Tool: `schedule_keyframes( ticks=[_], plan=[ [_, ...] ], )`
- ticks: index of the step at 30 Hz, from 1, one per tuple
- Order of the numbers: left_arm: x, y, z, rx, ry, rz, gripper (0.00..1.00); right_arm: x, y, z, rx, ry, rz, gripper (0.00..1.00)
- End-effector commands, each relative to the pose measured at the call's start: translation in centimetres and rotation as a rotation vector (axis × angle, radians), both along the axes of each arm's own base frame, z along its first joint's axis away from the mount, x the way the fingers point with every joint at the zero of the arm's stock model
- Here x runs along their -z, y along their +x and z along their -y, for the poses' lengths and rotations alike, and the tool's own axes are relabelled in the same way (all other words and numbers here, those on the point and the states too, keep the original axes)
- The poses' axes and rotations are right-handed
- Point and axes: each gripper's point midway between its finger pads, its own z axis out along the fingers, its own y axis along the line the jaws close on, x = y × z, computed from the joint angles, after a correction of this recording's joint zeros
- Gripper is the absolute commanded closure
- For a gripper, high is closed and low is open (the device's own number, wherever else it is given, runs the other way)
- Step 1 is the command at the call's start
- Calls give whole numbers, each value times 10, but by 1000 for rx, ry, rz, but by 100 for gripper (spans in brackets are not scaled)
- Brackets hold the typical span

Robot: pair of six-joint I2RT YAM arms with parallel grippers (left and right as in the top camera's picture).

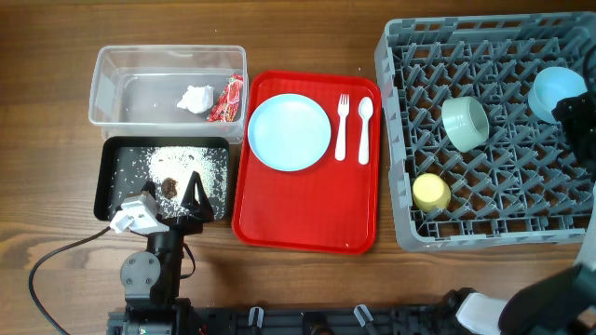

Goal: Sort waste into correct bins and load items into the dishwasher rack

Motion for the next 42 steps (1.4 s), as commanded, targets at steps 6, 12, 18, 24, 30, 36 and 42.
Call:
schedule_keyframes(
  ticks=[6,12,18,24,30,36,42],
  plan=[
    [0,0,0,2,-2,3,0,23,9,19,125,96,-4,31],
    [0,0,0,2,-2,3,0,40,-7,40,233,27,-104,32],
    [0,0,0,2,-2,3,0,79,-2,45,229,54,-172,39],
    [0,0,0,2,-2,3,0,56,-4,53,179,-64,-163,82],
    [0,0,0,2,-2,3,0,42,-4,56,170,-113,-143,88],
    [0,0,0,2,-2,3,0,41,-2,57,171,-120,-133,85],
    [0,0,0,2,-2,3,0,34,-7,26,138,50,-131,50]
  ],
)
